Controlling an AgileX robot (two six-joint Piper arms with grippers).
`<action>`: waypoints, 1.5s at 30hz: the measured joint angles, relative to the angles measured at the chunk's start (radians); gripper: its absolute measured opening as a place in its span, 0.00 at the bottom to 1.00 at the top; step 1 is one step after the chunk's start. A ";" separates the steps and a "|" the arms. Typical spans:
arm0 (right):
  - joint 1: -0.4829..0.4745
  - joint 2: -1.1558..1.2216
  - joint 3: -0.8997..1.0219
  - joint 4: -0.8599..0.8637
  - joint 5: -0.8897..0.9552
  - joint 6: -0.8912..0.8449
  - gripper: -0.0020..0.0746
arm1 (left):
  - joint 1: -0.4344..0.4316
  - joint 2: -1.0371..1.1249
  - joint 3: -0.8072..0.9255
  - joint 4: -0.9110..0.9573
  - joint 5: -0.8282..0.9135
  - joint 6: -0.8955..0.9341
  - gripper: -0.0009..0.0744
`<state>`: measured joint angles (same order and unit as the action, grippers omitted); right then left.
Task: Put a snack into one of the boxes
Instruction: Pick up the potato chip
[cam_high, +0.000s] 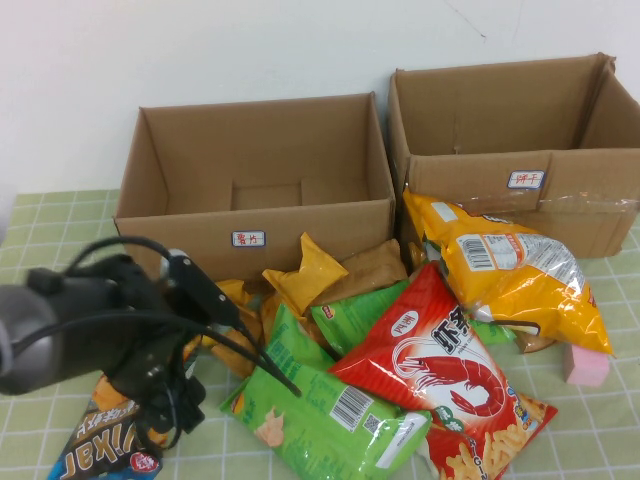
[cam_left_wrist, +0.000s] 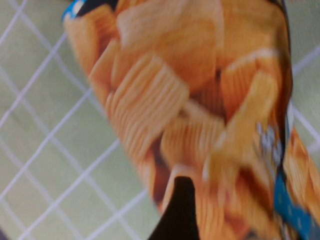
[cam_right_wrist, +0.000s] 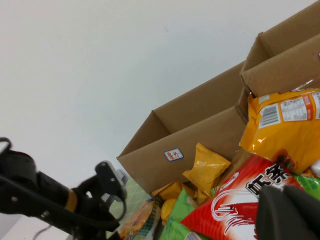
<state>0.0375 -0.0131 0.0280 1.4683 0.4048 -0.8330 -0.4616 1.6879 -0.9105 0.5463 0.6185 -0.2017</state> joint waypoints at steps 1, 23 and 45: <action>0.000 0.000 0.000 0.000 0.000 0.000 0.04 | 0.000 0.017 -0.002 0.013 -0.017 -0.015 0.80; 0.000 0.000 0.000 0.000 0.000 0.000 0.04 | -0.005 0.197 -0.017 0.355 -0.037 -0.342 0.30; 0.000 0.000 0.000 0.000 0.000 0.000 0.04 | -0.009 -0.538 -0.007 -0.083 0.039 -0.019 0.09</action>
<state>0.0375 -0.0131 0.0280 1.4683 0.4048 -0.8330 -0.4707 1.1495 -0.9179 0.4631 0.6578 -0.2206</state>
